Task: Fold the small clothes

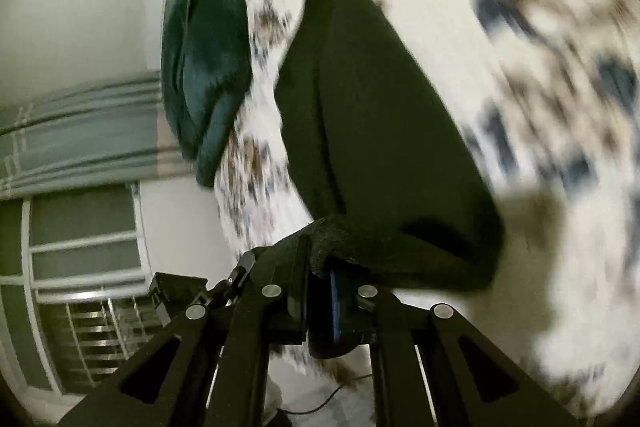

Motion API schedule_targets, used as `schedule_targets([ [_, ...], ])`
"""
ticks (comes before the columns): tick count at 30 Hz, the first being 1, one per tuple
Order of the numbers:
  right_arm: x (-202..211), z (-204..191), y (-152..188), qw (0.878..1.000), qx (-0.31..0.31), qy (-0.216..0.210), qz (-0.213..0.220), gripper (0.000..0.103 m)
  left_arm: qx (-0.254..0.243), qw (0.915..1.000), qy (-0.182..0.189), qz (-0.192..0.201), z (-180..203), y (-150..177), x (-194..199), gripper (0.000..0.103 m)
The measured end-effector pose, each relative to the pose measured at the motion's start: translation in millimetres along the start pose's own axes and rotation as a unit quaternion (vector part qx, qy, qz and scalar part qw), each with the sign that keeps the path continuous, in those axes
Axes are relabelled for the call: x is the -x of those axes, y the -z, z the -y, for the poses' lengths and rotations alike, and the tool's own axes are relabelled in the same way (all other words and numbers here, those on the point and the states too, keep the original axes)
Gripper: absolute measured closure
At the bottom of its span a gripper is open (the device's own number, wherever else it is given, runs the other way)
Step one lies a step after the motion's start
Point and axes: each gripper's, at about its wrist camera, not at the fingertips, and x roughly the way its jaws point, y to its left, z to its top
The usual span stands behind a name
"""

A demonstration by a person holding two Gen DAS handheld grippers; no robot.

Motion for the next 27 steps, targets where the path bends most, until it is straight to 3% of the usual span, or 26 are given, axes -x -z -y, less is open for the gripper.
schedule_targets([
  [7,-60.5,-29.0,-142.8,0.998,0.009,0.042,0.046,0.095,-0.001,1.0,-0.003,-0.007,-2.4,-112.6,-88.1,0.092],
  [13,-110.7,-42.6,-237.8,0.997,-0.025,0.042,0.055,0.094,0.036,0.9989,0.013,-0.028,-19.5,-166.3,-122.6,0.088],
  [17,-120.5,-29.5,-267.3,0.995,-0.078,0.019,0.063,0.089,0.079,0.9957,0.034,-0.034,-38.9,-192.7,-132.6,0.075],
  [20,-114.4,-23.2,-280.8,0.991,-0.098,-0.005,0.086,0.078,0.11,0.9924,0.053,-0.009,-50.9,-207.0,-123.5,0.058],
  [21,-112.5,-24.7,-283.3,0.991,-0.096,-0.008,0.091,0.077,0.112,0.9923,0.053,-0.001,-52.6,-210.2,-117.6,0.058],
  [23,-109.7,-31.5,-286.2,0.993,-0.078,0.002,0.087,0.076,0.093,0.9945,0.047,0.008,-50.3,-210.5,-106.2,0.058],
  [27,-99.3,-45.0,-266.0,0.997,-0.01,0.045,0.064,0.049,0.026,0.9994,0.0,0.023,-43.0,-183.6,-77.6,0.057],
])
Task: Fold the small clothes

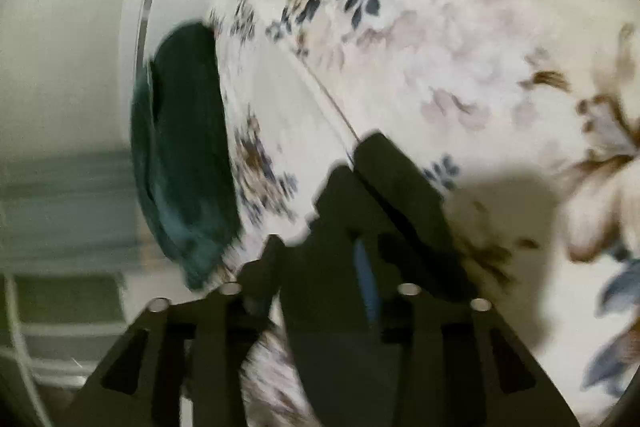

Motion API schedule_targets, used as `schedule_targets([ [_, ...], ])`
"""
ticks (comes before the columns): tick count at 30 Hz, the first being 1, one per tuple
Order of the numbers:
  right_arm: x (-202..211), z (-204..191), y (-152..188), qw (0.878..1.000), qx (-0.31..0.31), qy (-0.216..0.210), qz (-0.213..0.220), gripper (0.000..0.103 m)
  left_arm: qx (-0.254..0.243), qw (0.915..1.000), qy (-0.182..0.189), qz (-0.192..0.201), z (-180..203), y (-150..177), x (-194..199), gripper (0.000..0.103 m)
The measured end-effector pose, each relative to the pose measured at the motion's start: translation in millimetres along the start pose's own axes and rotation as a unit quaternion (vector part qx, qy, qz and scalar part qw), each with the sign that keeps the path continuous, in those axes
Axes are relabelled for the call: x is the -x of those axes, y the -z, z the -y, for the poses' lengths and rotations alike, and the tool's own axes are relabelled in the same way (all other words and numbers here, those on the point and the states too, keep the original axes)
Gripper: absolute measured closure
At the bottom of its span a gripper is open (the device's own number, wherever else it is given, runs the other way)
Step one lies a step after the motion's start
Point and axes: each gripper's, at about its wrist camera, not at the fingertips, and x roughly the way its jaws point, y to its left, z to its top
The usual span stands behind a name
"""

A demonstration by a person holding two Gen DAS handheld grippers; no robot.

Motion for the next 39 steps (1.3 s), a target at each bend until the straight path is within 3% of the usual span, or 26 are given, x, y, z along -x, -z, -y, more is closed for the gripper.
schedule_targets([
  [1,4.8,-1.5,9.2,1.0,0.024,0.014,-0.01,0.042,-0.012,0.9999,-0.009,0.004,0.0,9.1,6.7,0.057],
  [5,23.1,10.8,46.3,0.993,0.08,0.073,-0.05,0.033,-0.036,0.9984,-0.04,0.018,-7.6,69.7,42.2,0.047],
  [7,32.5,21.1,60.6,0.99,0.089,0.089,-0.067,0.031,-0.03,0.9988,-0.036,0.014,-14.0,99.8,53.2,0.046],
  [9,38.1,29.4,68.1,0.988,0.095,0.094,-0.08,0.024,-0.024,0.9992,-0.03,-0.001,-19.3,130.9,59.5,0.035],
  [13,33.7,41.9,66.4,0.98,0.12,0.116,-0.112,0.018,0.046,0.9987,-0.006,-0.019,-36.2,185.3,63.2,0.035],
  [17,7.8,54.1,39.8,0.974,0.12,0.117,-0.151,0.018,0.114,0.9928,0.029,-0.022,-43.2,224.8,46.4,0.034],
  [21,-37.1,59.1,7.3,0.97,0.118,0.089,-0.192,0.018,0.137,0.9893,0.048,-0.008,-38.8,230.1,8.3,0.034],
  [25,-81.2,58.8,-22.6,0.971,0.111,0.041,-0.21,0.017,0.157,0.9867,0.043,-0.005,-36.3,226.5,-29.3,0.034],
  [28,-107.0,47.3,-34.3,0.969,0.12,0.008,-0.217,0.017,0.182,0.9817,0.047,0.027,-36.2,216.5,-40.9,0.034],
  [30,-120.1,40.0,-36.0,0.965,0.129,0.007,-0.227,0.017,0.216,0.9729,0.055,0.061,-39.8,210.2,-41.6,0.035],
  [31,-123.2,35.4,-36.7,0.964,0.134,0.012,-0.228,0.018,0.232,0.9673,0.054,0.088,-40.7,206.7,-38.2,0.037],
  [32,-127.5,33.0,-37.6,0.964,0.137,0.015,-0.227,0.019,0.24,0.964,0.052,0.102,-40.9,204.9,-35.4,0.055],
  [33,-129.7,31.2,-37.6,0.963,0.141,0.021,-0.227,0.031,0.241,0.9637,0.046,0.106,-39.8,201.2,-33.4,0.064],
  [34,-128.9,30.3,-37.6,0.962,0.149,0.03,-0.225,0.053,0.237,0.9645,0.042,0.108,-38.0,197.4,-30.9,0.073],
  [36,-122.9,36.9,-38.6,0.962,0.156,0.057,-0.218,0.078,0.226,0.9677,0.037,0.106,-33.1,190.2,-23.5,0.079],
  [39,-94.4,37.1,-30.2,0.97,0.143,0.048,-0.193,0.084,0.183,0.979,0.024,0.086,-20.1,174.9,-12.2,0.083],
])
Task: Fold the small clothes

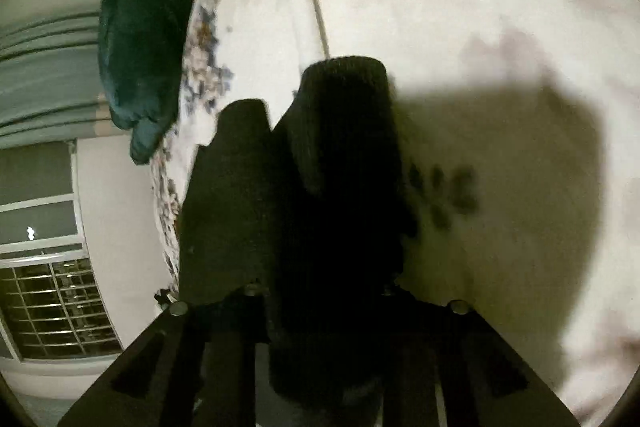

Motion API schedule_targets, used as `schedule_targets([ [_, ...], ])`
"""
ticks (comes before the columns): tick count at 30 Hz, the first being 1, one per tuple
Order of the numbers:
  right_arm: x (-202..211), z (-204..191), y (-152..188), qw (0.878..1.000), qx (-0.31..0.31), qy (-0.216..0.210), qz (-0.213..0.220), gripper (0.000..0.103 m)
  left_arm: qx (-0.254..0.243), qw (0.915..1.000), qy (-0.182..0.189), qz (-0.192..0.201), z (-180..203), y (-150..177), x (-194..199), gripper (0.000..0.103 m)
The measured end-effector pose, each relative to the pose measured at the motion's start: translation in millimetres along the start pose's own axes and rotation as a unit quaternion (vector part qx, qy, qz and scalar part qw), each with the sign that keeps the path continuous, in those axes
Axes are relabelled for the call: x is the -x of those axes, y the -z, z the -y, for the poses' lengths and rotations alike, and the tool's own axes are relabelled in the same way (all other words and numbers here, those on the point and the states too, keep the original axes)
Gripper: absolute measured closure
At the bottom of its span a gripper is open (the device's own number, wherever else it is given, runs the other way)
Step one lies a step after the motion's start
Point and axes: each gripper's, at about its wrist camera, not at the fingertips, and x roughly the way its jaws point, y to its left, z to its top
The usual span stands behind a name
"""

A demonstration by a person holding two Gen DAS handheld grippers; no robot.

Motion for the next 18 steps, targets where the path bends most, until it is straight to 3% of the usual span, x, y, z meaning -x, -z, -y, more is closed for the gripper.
schedule_targets([
  [4,29.9,-10.7,40.4,0.999,-0.017,0.007,0.031,0.087,-0.067,0.9968,-0.022,-0.037,28.2,-24.5,16.6,0.083],
  [8,52.6,-16.4,110.6,0.998,-0.038,0.021,0.045,0.087,-0.109,0.9901,-0.041,-0.078,42.9,-44.4,38.8,0.083],
  [12,74.0,-13.6,201.1,0.993,-0.098,0.011,0.069,0.087,-0.166,0.9736,-0.065,-0.142,42.4,-40.3,51.6,0.083],
  [14,80.2,-17.0,248.4,0.989,-0.12,0.017,0.08,0.087,-0.193,0.9619,-0.085,-0.174,30.6,-18.6,61.6,0.082],
  [16,77.3,-17.0,286.3,0.988,-0.133,0.024,0.08,0.088,-0.204,0.9512,-0.113,-0.203,10.0,-2.5,61.7,0.08],
  [18,68.0,0.7,315.1,0.983,-0.168,0.031,0.071,0.087,-0.194,0.9462,-0.137,-0.22,-10.1,8.7,58.6,0.077],
])
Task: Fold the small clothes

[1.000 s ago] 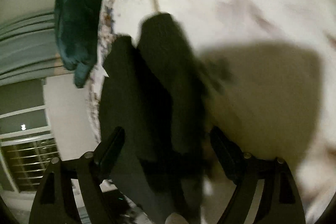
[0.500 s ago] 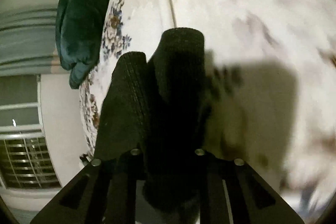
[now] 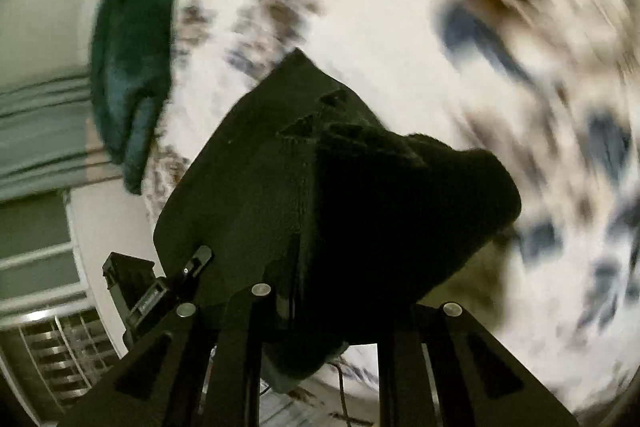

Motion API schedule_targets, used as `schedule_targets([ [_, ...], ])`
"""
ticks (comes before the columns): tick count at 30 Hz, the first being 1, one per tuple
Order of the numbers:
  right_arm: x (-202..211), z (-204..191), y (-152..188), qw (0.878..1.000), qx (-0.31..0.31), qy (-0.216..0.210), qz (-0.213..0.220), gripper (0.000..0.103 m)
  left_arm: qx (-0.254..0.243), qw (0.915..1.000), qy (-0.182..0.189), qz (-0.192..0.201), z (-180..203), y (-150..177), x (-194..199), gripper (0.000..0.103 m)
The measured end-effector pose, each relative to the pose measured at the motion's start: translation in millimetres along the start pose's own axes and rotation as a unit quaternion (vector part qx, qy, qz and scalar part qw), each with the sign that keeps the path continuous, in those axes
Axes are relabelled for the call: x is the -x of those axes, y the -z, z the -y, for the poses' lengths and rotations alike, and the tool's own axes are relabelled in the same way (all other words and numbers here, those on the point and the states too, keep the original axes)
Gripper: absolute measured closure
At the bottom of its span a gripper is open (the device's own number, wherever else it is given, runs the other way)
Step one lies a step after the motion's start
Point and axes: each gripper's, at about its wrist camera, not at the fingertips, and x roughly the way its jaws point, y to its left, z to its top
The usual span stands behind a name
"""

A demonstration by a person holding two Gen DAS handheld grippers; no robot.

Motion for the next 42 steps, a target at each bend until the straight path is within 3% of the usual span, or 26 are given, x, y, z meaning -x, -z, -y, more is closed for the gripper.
schedule_targets([
  [3,-19.3,35.2,11.7,0.999,-0.035,0.03,-0.013,0.084,0.036,0.9993,0.005,0.002,-16.0,10.3,-15.8,0.068],
  [5,-25.6,49.3,10.4,0.998,-0.044,0.033,-0.021,0.073,0.053,0.9983,0.013,0.02,-22.6,18.7,-13.5,0.062],
  [8,-19.8,52.2,7.0,0.998,-0.032,0.04,-0.028,0.064,0.08,0.996,0.016,0.037,-23.3,21.9,-10.9,0.059],
  [10,-14.5,48.5,8.3,0.998,-0.017,0.053,-0.028,0.052,0.093,0.9944,0.013,0.048,-20.4,25.5,-5.9,0.058],
  [11,-8.4,47.4,12.3,0.998,-0.009,0.059,-0.028,0.051,0.092,0.9944,0.004,0.053,-21.0,32.4,1.1,0.053],
  [15,12.1,45.0,26.2,0.996,0.006,0.079,-0.03,0.04,0.089,0.99,-0.07,0.084,-25.4,54.5,30.6,0.035],
  [19,36.8,33.9,44.8,0.99,0.048,0.132,-0.015,0.04,0.078,0.9801,-0.146,0.109,-20.0,79.6,54.0,0.02],
  [23,58.3,18.1,58.0,0.98,0.083,0.18,0.008,0.04,0.041,0.9713,-0.207,0.11,6.3,99.7,49.0,0.004],
  [30,79.9,-7.8,53.5,0.961,0.121,0.245,0.033,0.04,-0.018,0.9774,-0.201,0.063,47.0,111.2,-24.0,0.003],
  [33,81.3,-18.8,44.5,0.952,0.141,0.267,0.042,0.04,-0.039,0.9684,-0.243,0.042,47.7,106.4,-61.8,0.0],
  [38,86.8,-35.9,28.9,0.947,0.173,0.267,0.046,0.04,-0.009,0.9726,-0.224,0.062,32.9,94.4,-66.6,0.0],
  [42,86.8,-44.1,19.3,0.945,0.183,0.268,0.046,0.04,0.011,0.9709,-0.226,0.078,29.2,90.9,-66.9,0.0],
])
